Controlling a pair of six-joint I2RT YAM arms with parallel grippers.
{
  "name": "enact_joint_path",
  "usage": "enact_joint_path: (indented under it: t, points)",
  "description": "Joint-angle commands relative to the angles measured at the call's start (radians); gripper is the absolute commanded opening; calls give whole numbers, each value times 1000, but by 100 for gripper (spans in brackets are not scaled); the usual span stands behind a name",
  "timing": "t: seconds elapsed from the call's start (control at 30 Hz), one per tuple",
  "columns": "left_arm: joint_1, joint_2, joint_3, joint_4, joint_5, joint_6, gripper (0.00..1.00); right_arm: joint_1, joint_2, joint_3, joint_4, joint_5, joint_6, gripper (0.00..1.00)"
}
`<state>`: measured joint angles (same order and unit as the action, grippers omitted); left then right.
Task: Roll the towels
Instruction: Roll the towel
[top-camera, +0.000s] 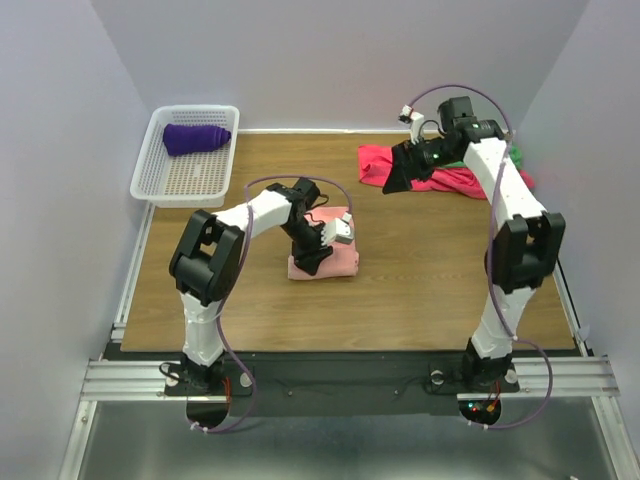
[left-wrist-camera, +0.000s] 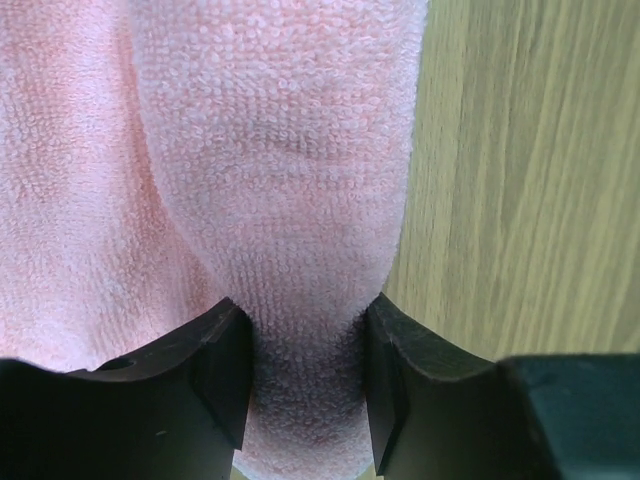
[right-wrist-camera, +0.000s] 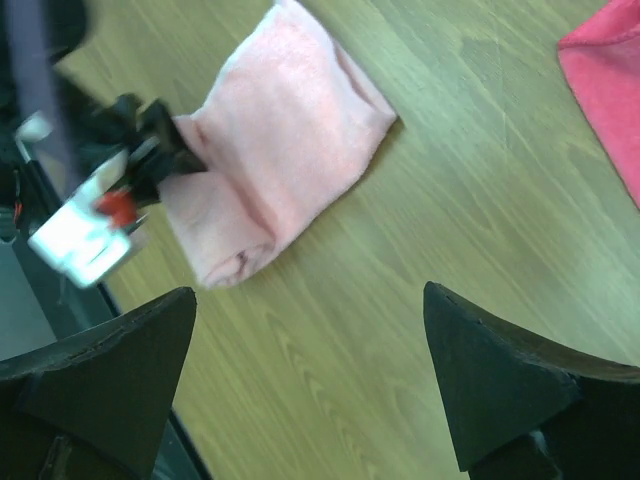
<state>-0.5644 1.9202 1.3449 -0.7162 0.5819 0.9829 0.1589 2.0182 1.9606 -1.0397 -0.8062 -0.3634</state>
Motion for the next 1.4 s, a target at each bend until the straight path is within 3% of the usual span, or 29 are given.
enact_joint_path:
  t: [0.0,0.2,0.33,0.47,0.67,0.9,1.37]
  points:
    - [34,140,69,-218,53,59,53,28,-200,-130,84,5,-26,100]
    - [73,319,233,-348,99,42,55,157,-412,-336,116,195,-149,100]
    - [103,402,307,-399,116,37,53,377,-508,-457,184,398,-166,100]
    - [112,450,342,-402,122,34,46,546,-532,-534,250,622,-183,100]
    - [112,490,373,-401,114,22,46,799,-484,-689,467,899,-223,99]
    - [112,493,381,-401,107,22,48,846,-424,-830,745,1044,-331,97]
    - [113,479,384,-401,95,33,56,823,-308,-936,925,1004,-387,93]
